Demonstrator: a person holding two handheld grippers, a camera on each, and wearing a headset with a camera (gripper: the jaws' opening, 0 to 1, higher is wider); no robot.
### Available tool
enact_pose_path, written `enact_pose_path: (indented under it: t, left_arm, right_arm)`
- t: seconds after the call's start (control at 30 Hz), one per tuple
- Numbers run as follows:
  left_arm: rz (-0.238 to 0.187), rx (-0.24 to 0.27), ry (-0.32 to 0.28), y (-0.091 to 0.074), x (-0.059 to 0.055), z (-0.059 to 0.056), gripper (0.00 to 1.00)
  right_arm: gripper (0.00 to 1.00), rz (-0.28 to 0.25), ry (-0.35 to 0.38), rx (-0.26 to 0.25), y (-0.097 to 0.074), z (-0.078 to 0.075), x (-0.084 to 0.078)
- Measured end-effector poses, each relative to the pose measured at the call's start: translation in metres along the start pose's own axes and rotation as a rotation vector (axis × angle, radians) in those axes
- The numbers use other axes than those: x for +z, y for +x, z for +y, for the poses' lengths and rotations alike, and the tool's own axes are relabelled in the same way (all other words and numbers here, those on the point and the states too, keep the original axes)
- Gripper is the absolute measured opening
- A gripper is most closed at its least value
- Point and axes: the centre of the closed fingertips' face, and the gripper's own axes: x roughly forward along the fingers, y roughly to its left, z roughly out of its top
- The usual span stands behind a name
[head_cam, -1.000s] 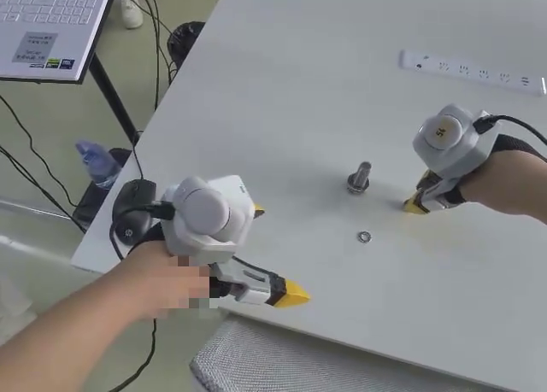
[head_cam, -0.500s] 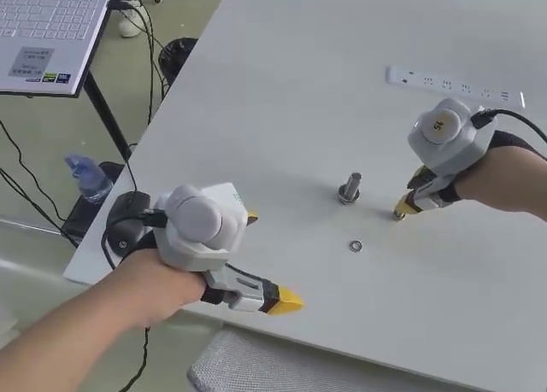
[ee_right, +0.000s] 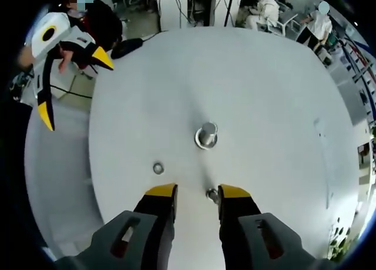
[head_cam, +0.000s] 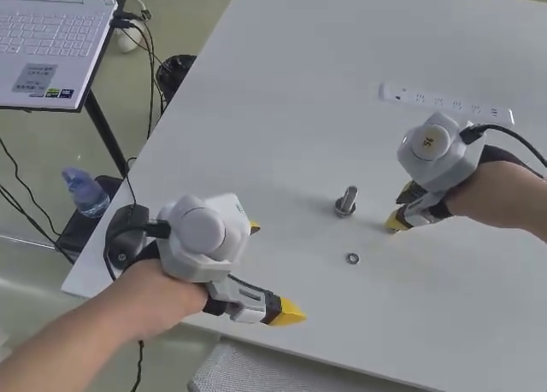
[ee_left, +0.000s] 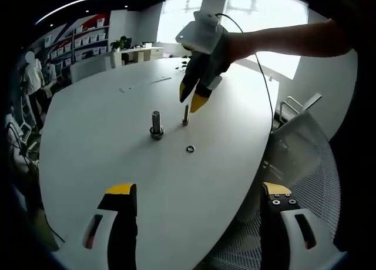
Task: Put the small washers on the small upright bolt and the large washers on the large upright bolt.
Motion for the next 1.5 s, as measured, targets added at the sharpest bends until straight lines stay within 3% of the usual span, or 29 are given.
enact_pose_path:
  t: [0.37,0.73,0.93,1.5]
  left_arm:
    - [-0.004,0.002,0.007,-0.002,0.000,-0.002,0.86]
    - [0.005,0.003,0.005,0.000,-0.005,-0.003,0.86]
    - [0.001,0.006,-0.002,0.000,-0.003,-0.003,0.85]
    - [0.002,-0.007,0.006,0.004,0.001,-0.005,0.86]
  right_arm:
    - [0.29,-0.013,-0.023,0.049,0.005,0.035,0.007]
    - [0.29,-0.010,-0.038,0.071,0.011,0.053,0.006]
    - [0.29,-0.008,-0.034,0.073,0.019,0.052,0.004]
    - [0.28,0.035,-0.019,0.069,0.067,0.051,-0.003]
